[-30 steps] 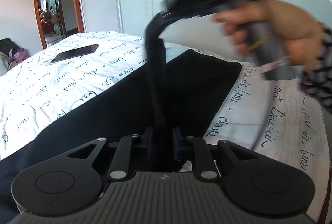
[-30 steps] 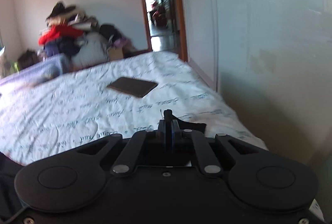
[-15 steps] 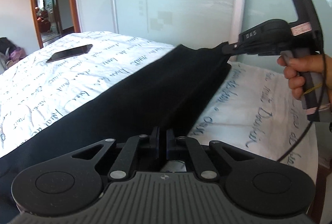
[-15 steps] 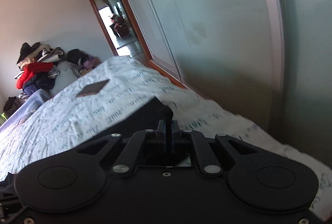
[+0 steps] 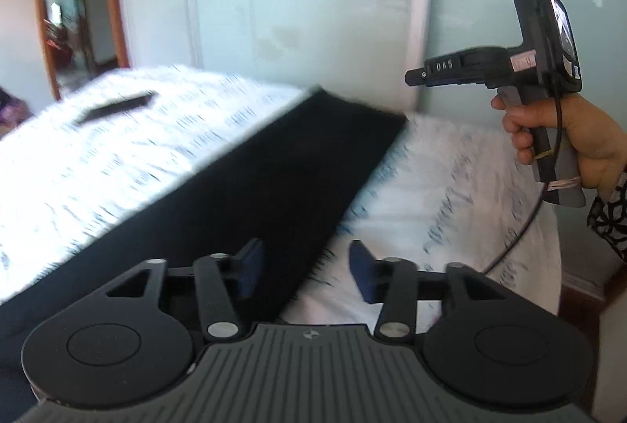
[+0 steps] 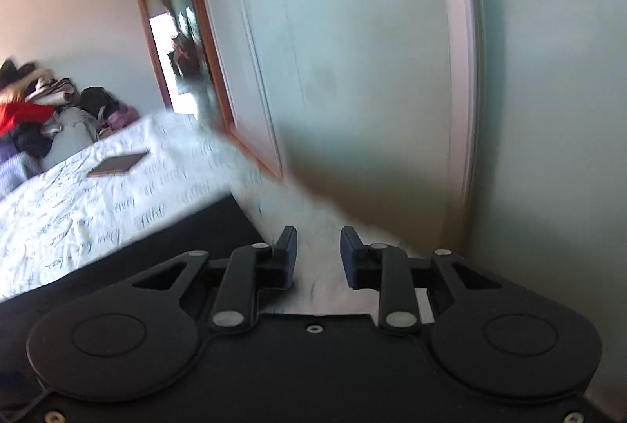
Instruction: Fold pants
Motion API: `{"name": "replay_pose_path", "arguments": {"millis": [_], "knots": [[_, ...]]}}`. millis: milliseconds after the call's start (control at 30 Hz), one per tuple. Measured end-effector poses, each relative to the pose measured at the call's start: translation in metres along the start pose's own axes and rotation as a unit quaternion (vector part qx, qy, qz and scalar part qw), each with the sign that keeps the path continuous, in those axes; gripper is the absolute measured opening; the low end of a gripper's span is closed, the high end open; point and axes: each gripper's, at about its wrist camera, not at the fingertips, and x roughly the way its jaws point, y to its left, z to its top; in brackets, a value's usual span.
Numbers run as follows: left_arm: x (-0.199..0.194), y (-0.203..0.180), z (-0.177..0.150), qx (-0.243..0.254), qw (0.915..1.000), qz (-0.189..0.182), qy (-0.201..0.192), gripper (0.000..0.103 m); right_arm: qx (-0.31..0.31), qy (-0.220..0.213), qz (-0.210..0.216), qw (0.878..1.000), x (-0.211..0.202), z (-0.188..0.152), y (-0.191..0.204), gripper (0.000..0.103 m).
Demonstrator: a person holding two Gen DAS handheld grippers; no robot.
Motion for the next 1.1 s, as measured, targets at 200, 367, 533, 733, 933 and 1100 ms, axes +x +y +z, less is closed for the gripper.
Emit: {"name": "replay_pose_path", "arguments": {"millis": [200, 367, 533, 733, 933, 1100], "knots": [[0.017, 0.021, -0.005, -0.028, 0.9954, 0.074, 0.054, 0.059, -0.042, 0.128, 0.119, 0.984, 0.087, 0.002, 0.041, 0.032], [0.014, 0.012, -0.015, -0.006, 0.9949, 0.087, 0.051, 0.059, -0.064, 0.091, 0.076, 0.991, 0.080, 0.009, 0.054, 0.033], [-0.021, 0.018, -0.023, -0.018, 0.9921, 0.121, 0.026, 0.066, -0.151, 0.095, 0.235, 0.956, 0.047, -0.003, 0.110, 0.033], [-0.078, 0.058, -0.059, -0.096, 0.9712, 0.212, 0.051, 0.067, -0.211, 0.117, 0.173, 0.955, 0.078, -0.025, 0.148, 0.048], [-0.149, 0.121, -0.101, -0.257, 0.9120, 0.312, 0.070, 0.073, -0.203, 0.087, 0.360, 0.906, 0.042, -0.006, 0.247, 0.040], [-0.163, 0.139, -0.105, -0.259, 0.8997, 0.343, 0.079, 0.081, -0.286, 0.089, 0.441, 0.846, 0.036, -0.031, 0.380, 0.037]]}}
